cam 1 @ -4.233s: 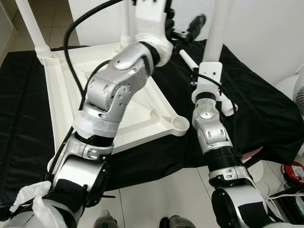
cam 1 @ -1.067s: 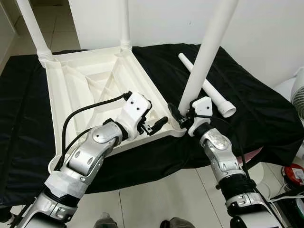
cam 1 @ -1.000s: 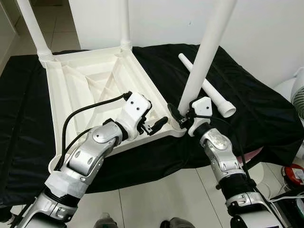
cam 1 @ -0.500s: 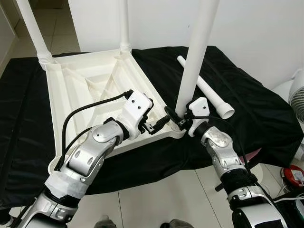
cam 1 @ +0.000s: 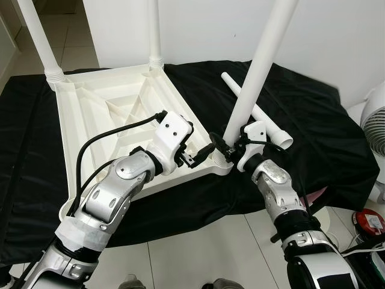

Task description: Building children table

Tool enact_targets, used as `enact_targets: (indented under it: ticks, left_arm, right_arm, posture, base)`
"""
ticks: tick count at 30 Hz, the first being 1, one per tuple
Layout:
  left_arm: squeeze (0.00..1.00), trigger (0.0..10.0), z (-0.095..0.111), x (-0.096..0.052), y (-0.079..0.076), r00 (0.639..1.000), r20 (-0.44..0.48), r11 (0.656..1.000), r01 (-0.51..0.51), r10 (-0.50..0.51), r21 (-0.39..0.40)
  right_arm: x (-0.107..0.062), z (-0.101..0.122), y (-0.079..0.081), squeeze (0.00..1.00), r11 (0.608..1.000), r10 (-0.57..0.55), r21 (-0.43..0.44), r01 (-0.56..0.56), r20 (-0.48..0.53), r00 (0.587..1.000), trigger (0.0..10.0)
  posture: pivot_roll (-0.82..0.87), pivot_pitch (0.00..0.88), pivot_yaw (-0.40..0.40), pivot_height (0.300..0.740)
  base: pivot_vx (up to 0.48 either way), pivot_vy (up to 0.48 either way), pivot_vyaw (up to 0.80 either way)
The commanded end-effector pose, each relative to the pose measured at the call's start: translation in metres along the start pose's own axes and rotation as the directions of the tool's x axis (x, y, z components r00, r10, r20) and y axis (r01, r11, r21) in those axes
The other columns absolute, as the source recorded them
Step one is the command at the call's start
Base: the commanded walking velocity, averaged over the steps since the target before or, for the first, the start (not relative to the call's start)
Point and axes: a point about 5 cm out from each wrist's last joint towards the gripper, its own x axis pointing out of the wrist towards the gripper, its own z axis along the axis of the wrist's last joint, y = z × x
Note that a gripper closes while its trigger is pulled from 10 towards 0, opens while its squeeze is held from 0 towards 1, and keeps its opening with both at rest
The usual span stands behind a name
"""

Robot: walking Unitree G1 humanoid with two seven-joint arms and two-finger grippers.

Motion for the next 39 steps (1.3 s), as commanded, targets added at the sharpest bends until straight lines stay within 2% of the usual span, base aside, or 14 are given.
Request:
enact_targets:
  ticks: [1,10,13,16,18,19,21,23,26,27,28,29,33,39]
  left_arm:
    - [0.00,10.0,0.003,0.000,-0.001,0.999,-0.002,0.999,0.040,-0.040,0.016]
    - [0.00,10.0,0.005,0.001,-0.002,0.999,0.001,0.999,0.040,-0.040,0.013]
    - [0.00,10.0,0.004,0.001,-0.003,0.999,0.001,0.999,0.041,-0.041,0.015]
    - [0.00,10.0,0.004,0.001,-0.003,0.999,0.001,0.999,0.041,-0.041,0.015]
    - [0.00,10.0,0.005,0.001,-0.003,0.999,0.002,0.999,0.042,-0.042,0.016]
    - [0.00,10.0,0.005,0.001,-0.004,0.999,0.004,0.999,0.045,-0.045,0.016]
    - [0.00,10.0,0.005,0.001,-0.004,0.999,0.004,0.999,0.045,-0.045,0.016]
    - [0.00,10.0,0.005,0.003,-0.006,0.999,0.008,0.999,0.051,-0.051,0.016]
    - [0.00,10.0,0.005,0.003,-0.006,0.999,0.008,0.999,0.051,-0.051,0.016]
    - [0.00,10.0,0.005,0.004,-0.007,0.998,0.011,0.998,0.055,-0.056,0.016]
    - [0.00,10.0,0.005,0.004,-0.007,0.998,0.011,0.998,0.055,-0.056,0.016]
    - [0.00,10.0,0.005,0.005,-0.008,0.998,0.012,0.998,0.060,-0.060,0.018]
    - [0.00,10.0,0.006,0.009,-0.012,0.997,0.020,0.997,0.076,-0.076,0.025]
    - [0.00,10.0,0.007,0.010,-0.013,0.997,0.024,0.997,0.079,-0.079,0.022]
  right_arm:
    - [-0.014,-0.040,0.002,0.00,0.994,-0.034,0.096,0.053,-0.184,0.982,10.0]
    - [-0.013,-0.040,0.002,0.00,0.996,-0.046,0.068,0.059,-0.184,0.982,10.0]
    - [-0.008,-0.034,0.005,0.00,0.992,-0.110,0.046,0.118,-0.142,0.984,10.0]
    - [-0.008,-0.034,0.005,0.00,0.992,-0.110,0.046,0.118,-0.142,0.984,10.0]
    - [-0.004,-0.030,0.008,0.00,0.983,-0.171,0.048,0.178,-0.117,0.978,10.0]
    - [0.001,-0.027,0.012,0.00,0.961,-0.263,0.056,0.270,-0.105,0.959,10.0]
    - [0.001,-0.027,0.012,0.00,0.961,-0.263,0.056,0.270,-0.105,0.959,10.0]
    - [0.008,-0.024,0.024,0.00,0.899,-0.408,0.124,0.419,-0.103,0.907,10.0]
    - [0.008,-0.024,0.024,0.00,0.899,-0.408,0.124,0.419,-0.103,0.907,10.0]
    - [0.012,-0.022,0.033,0.00,0.866,-0.460,0.167,0.471,-0.100,0.882,10.0]
    - [0.012,-0.022,0.033,0.00,0.866,-0.460,0.167,0.471,-0.100,0.882,10.0]
    - [0.013,-0.020,0.038,0.00,0.840,-0.505,0.174,0.515,-0.101,0.857,10.0]
    - [0.019,-0.013,0.055,0.00,0.846,-0.495,0.189,0.498,-0.065,0.866,10.0]
    - [0.020,-0.005,0.061,0.00,0.854,-0.499,0.164,0.494,-0.016,0.867,10.0]
  posture:
    - [0.05,0.004,-0.026,0.740]
    - [0.05,0.003,-0.029,0.740]
    - [0.05,0.000,-0.035,0.740]
    - [0.05,0.000,-0.035,0.740]
    - [0.05,0.000,-0.035,0.740]
    - [0.05,0.000,-0.039,0.740]
    - [0.05,0.000,-0.039,0.740]
    - [0.05,0.000,-0.041,0.740]
    - [0.05,0.000,-0.041,0.740]
    - [0.05,0.000,-0.044,0.740]
    - [0.05,0.000,-0.044,0.740]
    - [0.05,0.000,-0.042,0.740]
    - [0.04,0.000,-0.045,0.740]
    - [0.04,0.000,-0.046,0.740]
  base:
    - [0.000,0.000,0.00]
    - [0.000,0.000,0.00]
    - [0.000,0.000,0.00]
    - [0.000,0.000,0.00]
    - [0.000,0.000,0.00]
    - [0.000,0.000,0.00]
    - [0.000,0.000,0.00]
    - [0.000,0.000,0.00]
    - [0.000,0.000,0.00]
    - [0.000,0.000,0.00]
    - [0.000,0.000,0.00]
    - [0.000,0.000,0.00]
    - [0.000,0.000,0.00]
    - [0.000,0.000,0.00]
